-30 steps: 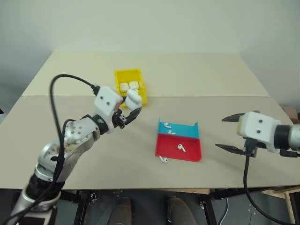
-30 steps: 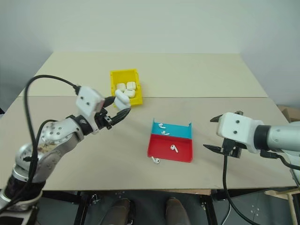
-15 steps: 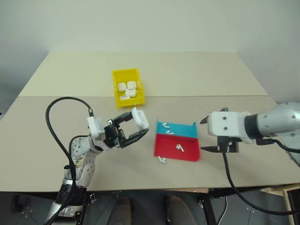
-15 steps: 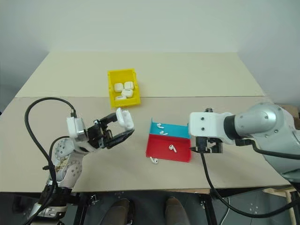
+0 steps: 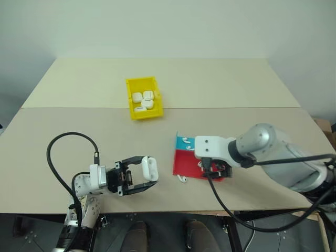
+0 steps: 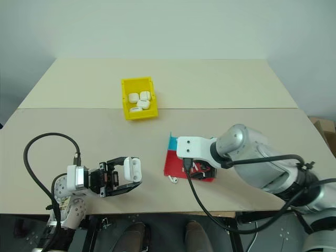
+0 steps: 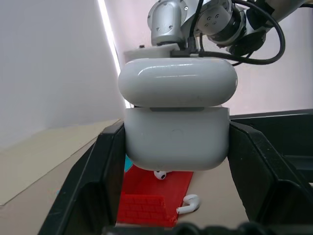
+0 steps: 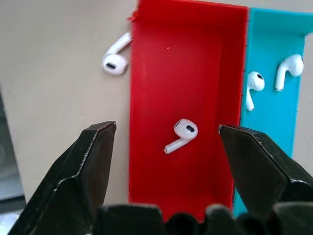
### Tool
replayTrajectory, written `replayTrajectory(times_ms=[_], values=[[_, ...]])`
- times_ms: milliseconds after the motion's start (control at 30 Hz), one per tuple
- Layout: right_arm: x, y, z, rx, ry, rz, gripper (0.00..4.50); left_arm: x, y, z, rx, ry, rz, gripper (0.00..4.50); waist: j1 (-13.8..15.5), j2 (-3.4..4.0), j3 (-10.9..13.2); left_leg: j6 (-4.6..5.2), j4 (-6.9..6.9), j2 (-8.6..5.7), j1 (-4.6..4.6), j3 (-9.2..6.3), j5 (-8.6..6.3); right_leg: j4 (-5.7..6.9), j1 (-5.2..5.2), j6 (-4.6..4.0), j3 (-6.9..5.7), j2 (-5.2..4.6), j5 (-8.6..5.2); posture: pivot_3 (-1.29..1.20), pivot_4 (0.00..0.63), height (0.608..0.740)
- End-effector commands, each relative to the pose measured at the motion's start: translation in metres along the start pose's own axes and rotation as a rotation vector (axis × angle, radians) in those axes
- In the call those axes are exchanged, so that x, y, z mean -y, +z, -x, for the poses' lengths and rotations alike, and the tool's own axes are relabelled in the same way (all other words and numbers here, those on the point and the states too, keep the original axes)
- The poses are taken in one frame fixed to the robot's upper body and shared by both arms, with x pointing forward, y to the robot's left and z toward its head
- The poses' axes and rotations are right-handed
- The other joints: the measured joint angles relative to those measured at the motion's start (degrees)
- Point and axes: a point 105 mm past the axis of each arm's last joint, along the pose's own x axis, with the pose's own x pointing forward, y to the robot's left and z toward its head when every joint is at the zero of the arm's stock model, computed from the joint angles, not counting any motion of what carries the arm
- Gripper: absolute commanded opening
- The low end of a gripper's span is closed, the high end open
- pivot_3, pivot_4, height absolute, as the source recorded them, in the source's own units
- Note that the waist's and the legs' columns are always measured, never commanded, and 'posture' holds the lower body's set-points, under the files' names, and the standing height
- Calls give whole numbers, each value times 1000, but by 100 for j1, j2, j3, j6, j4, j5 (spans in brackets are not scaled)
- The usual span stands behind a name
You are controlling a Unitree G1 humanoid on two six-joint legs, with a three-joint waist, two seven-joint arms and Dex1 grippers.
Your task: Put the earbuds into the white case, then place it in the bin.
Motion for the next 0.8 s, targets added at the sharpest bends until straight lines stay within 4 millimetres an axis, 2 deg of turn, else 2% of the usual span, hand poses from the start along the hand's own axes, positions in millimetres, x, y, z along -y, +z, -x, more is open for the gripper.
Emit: replayTrajectory(times_ms=[33, 67, 133, 233, 333, 567, 800], values=[[5, 0, 5, -2, -73, -95, 3907, 2, 9, -2, 2, -1, -61, 2808, -2, 0, 0, 0, 0, 0, 0, 0, 0, 0, 1, -1, 0, 0, -1, 0, 150, 740], [5, -1, 4, -6, -82, -127, 3907, 2, 9, -2, 1, 0, -65, 2808, -8, 0, 0, 0, 0, 1, 0, 0, 0, -1, 1, -1, -1, 0, -1, 0, 150, 740], [4, -6, -1, -28, -119, -197, 3530, 1, 10, -3, -6, 14, -64, 2808, -10, 0, 0, 0, 0, 1, 0, 0, 0, -1, 0, -1, 0, 0, -1, 0, 150, 740], [-1, -7, -3, -29, -134, -258, 2698, 0, 10, -6, -9, 17, -74, 2808, -12, 1, -1, 0, 0, 1, 0, -2, 0, 1, 1, -1, -1, 1, -1, 0, 150, 740], [-4, -8, -6, -23, -156, -298, 2698, -2, 8, -7, -21, 11, -80, 2808, -13, 1, -1, 0, 0, 1, -1, -2, 0, 0, 1, 0, -1, 1, -1, 0, 150, 740], [8, -14, -9, -24, -246, -361, 2698, -4, 6, -9, -32, -3, -80, 2808, -28, 1, -1, 0, 0, 1, -1, -2, 0, -1, 2, 1, -2, 3, -2, 0, 150, 740], [8, -16, -14, -24, -230, -397, 2698, 0, 4, -8, -48, -24, -84, 2808, -43, 1, -1, 1, -1, 2, 0, -4, 0, -1, 2, 1, -2, 4, -2, 0, 150, 740]])
